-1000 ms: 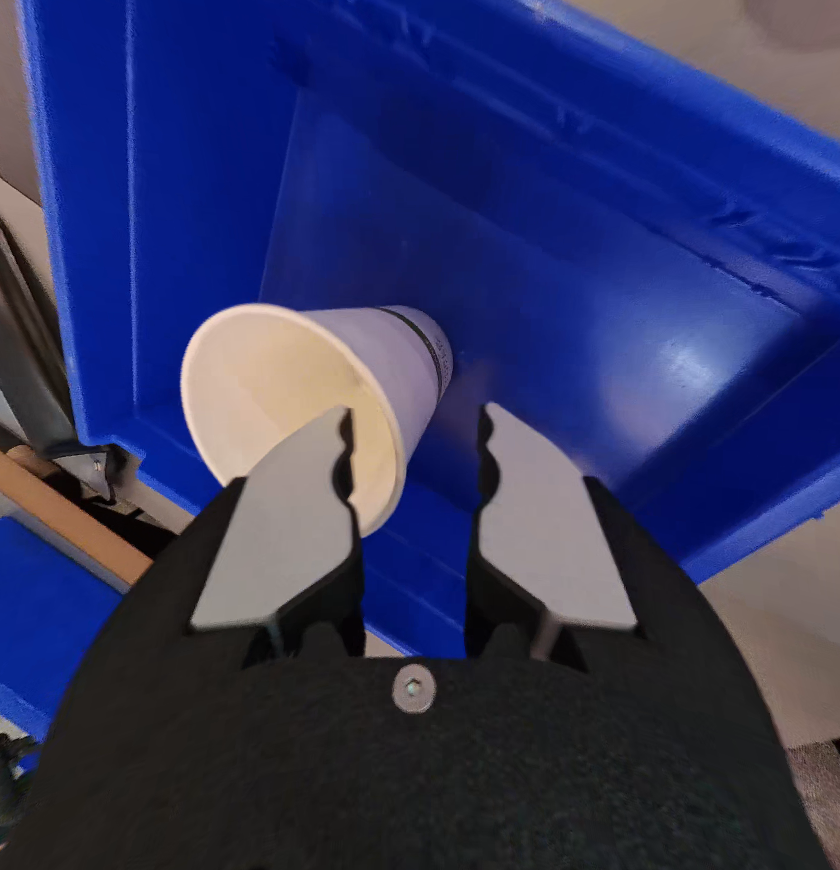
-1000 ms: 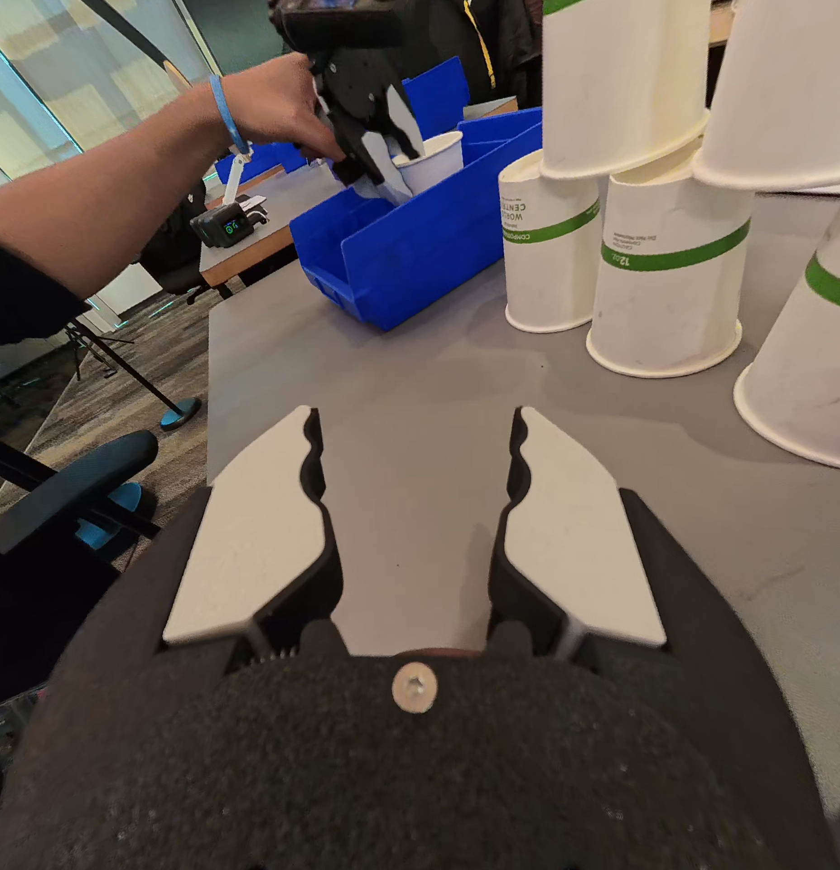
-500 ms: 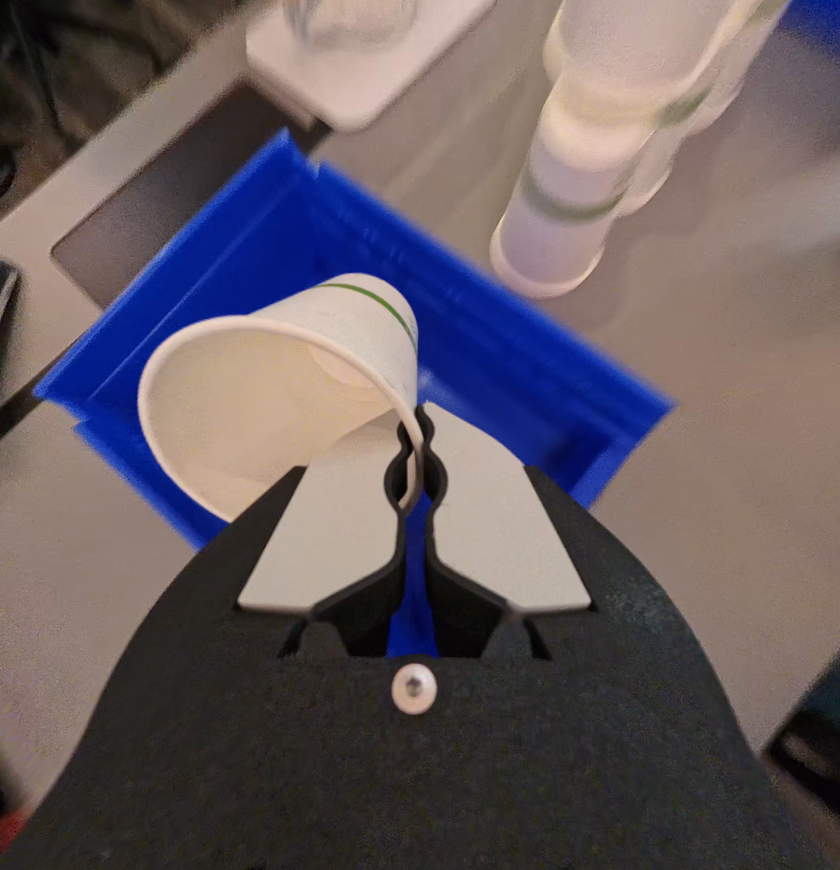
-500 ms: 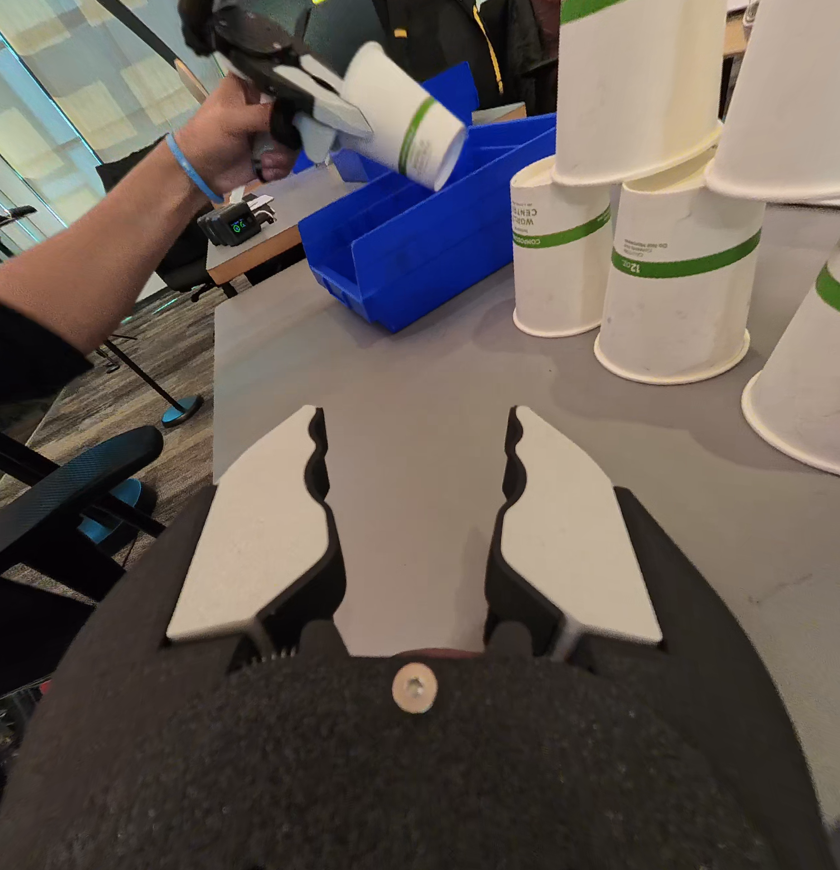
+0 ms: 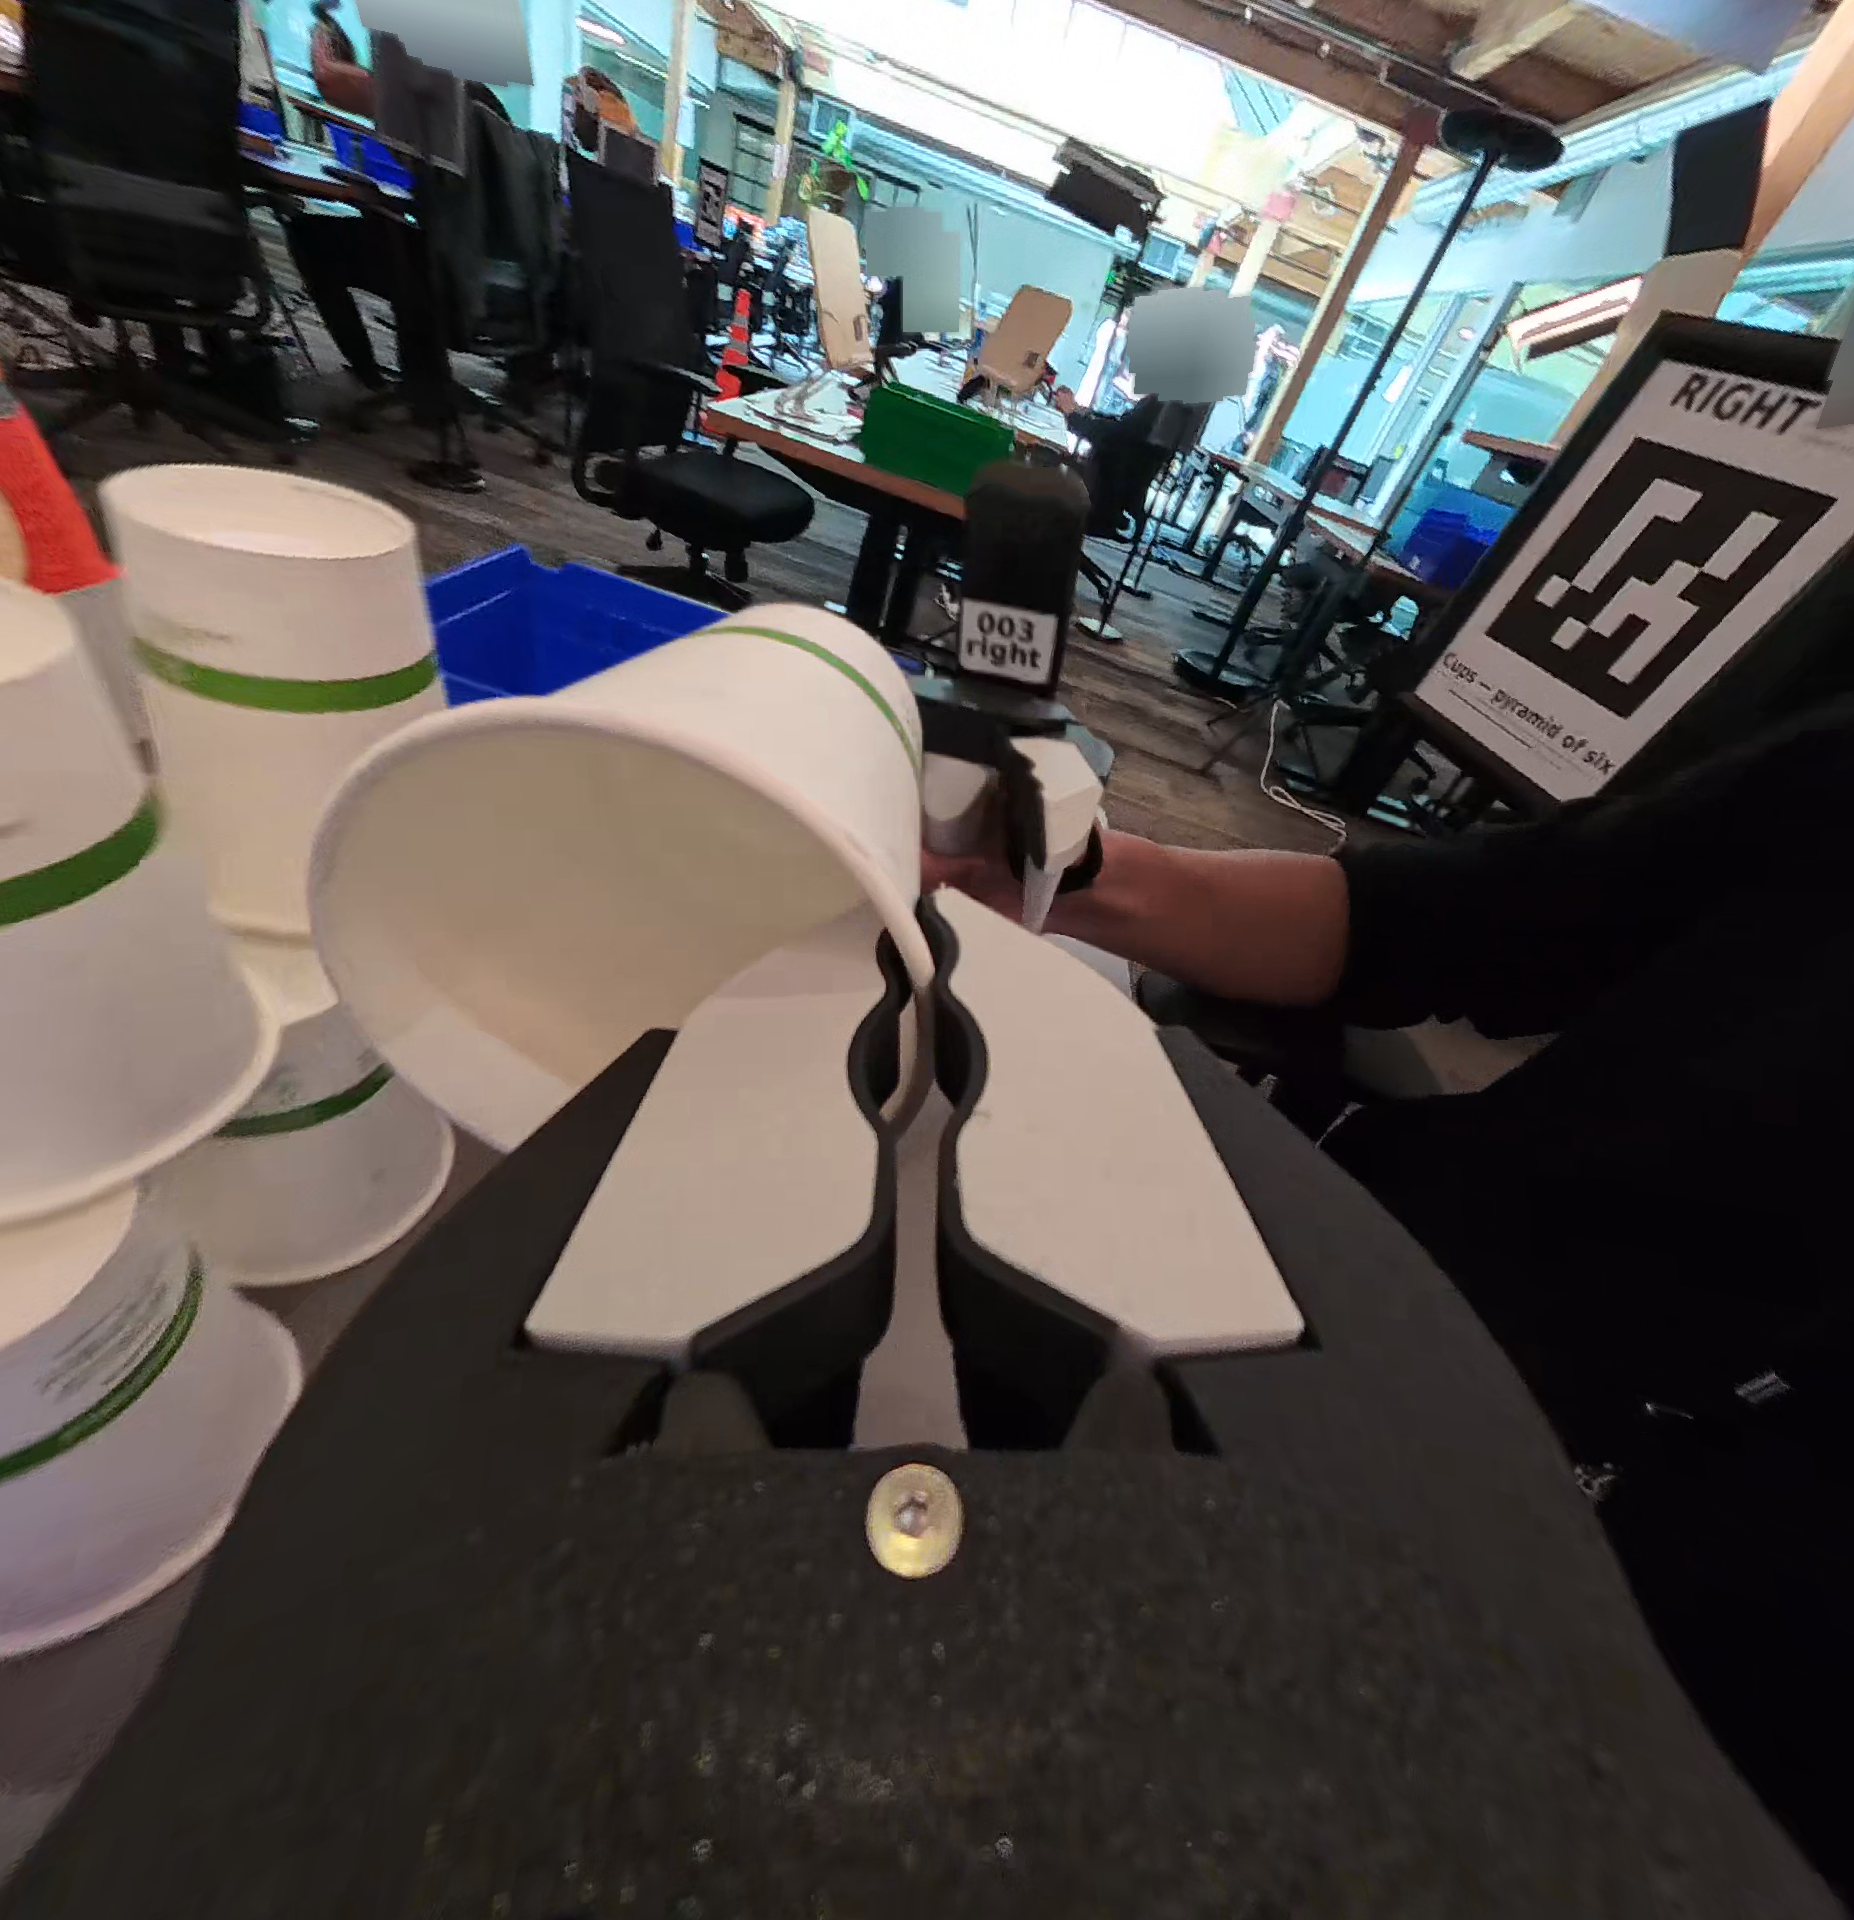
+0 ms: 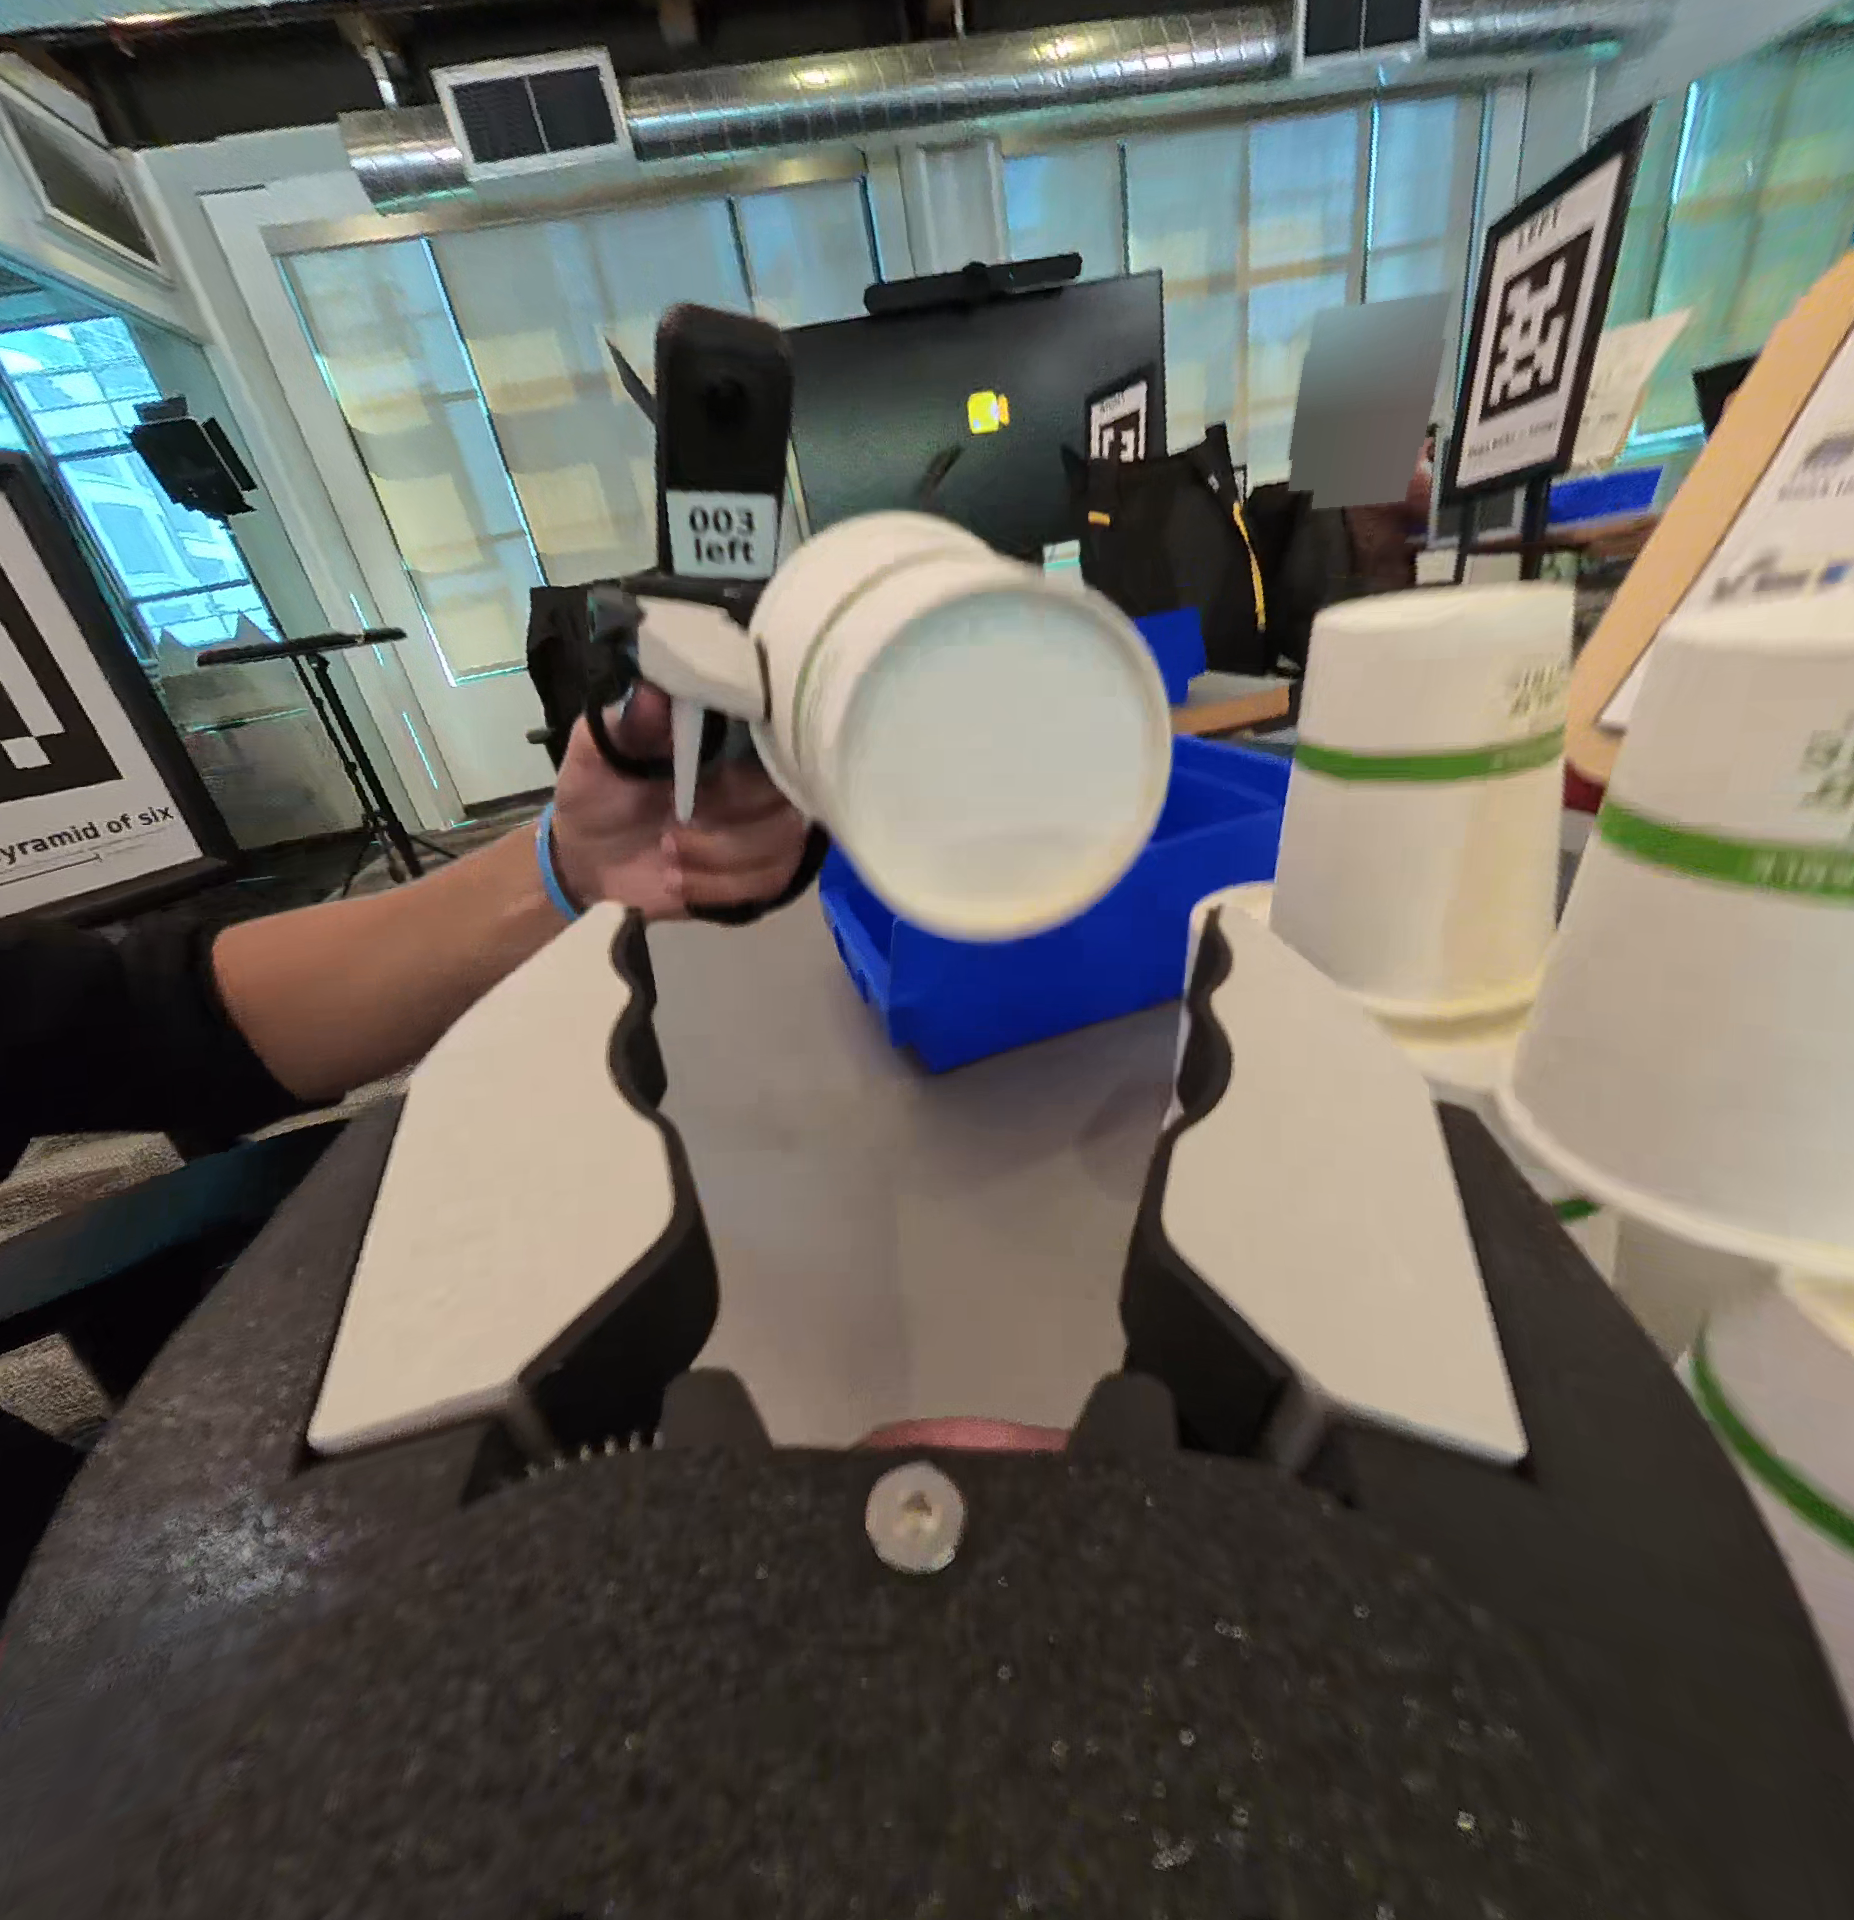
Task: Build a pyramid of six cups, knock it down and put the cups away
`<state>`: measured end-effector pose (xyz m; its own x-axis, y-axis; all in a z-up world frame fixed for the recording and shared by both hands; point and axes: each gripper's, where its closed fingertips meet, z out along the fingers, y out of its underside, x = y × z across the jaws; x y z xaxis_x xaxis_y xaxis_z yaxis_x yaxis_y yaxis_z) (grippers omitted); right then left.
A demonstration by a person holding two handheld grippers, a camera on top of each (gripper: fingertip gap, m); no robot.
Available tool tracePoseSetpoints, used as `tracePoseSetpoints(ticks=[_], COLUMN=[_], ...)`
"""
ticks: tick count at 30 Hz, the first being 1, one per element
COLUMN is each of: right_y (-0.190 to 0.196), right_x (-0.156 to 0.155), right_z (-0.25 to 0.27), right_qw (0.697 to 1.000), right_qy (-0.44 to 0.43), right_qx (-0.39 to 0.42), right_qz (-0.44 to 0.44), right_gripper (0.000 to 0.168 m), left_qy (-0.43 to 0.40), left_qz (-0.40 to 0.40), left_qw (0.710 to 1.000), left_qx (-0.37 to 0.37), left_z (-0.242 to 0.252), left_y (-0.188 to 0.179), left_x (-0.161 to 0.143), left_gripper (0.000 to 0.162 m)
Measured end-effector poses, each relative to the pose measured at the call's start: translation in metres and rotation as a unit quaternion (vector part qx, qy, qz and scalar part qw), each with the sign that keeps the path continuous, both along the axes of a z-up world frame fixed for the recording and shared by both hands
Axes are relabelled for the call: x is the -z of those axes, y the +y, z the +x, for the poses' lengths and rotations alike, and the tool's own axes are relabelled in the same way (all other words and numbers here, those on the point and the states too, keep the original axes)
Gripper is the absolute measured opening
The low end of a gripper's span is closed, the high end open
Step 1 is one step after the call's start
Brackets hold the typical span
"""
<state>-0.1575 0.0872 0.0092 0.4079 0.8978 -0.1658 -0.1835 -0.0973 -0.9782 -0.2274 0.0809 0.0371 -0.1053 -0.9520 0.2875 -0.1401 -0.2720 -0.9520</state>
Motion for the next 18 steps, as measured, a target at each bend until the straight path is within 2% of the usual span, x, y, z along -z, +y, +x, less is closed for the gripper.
tracePoseSetpoints(ticks=[3, 6, 9, 11, 13, 14, 16, 17, 18], right_y=[0.016, 0.021, 0.025, 0.03, 0.035, 0.038, 0.043, 0.045, 0.047], right_x=[-0.012, -0.006, 0.004, 0.012, 0.017, 0.019, 0.022, 0.023, 0.024], right_z=[0.002, 0.005, 0.011, 0.015, 0.019, 0.022, 0.024, 0.024, 0.023], right_qw=[1.0, 0.999, 0.999, 0.998, 0.996, 0.996, 0.994, 0.994, 0.993], right_qy=[-0.018, -0.046, -0.04, -0.047, -0.047, -0.048, -0.051, -0.051, -0.053], right_qx=[0.002, -0.006, -0.005, 0.007, 0.017, 0.025, 0.038, 0.046, 0.049], right_qz=[0.01, 0.001, -0.032, -0.051, -0.067, -0.072, -0.084, -0.087, -0.091], right_gripper=[0.1, 0.076, 0.075, 0.075, 0.075, 0.075, 0.075, 0.075, 0.075], left_qy=[-0.008, -0.018, -0.013, 0.031, 0.088, 0.135, 0.222, 0.246, 0.273], left_qz=[-0.012, -0.032, -0.044, -0.019, 0.048, 0.098, 0.204, 0.253, 0.3], left_qw=[1.0, 0.998, 0.998, 0.999, 0.992, 0.979, 0.931, 0.91, 0.889], left_qx=[0.027, 0.044, 0.039, -0.004, -0.077, -0.118, -0.205, -0.215, -0.212], left_z=[0.023, 0.037, 0.042, 0.041, 0.032, 0.025, 0.011, 0.01, 0.012], left_y=[-0.004, -0.005, 0.0, 0.012, 0.032, 0.043, 0.065, 0.065, 0.061], left_x=[-0.002, 0.001, 0.011, 0.023, 0.03, 0.035, 0.034, 0.029, 0.026], left_gripper=[0.0, 0.0, 0.002, 0.037, 0.068, 0.084, 0.114, 0.114, 0.106])
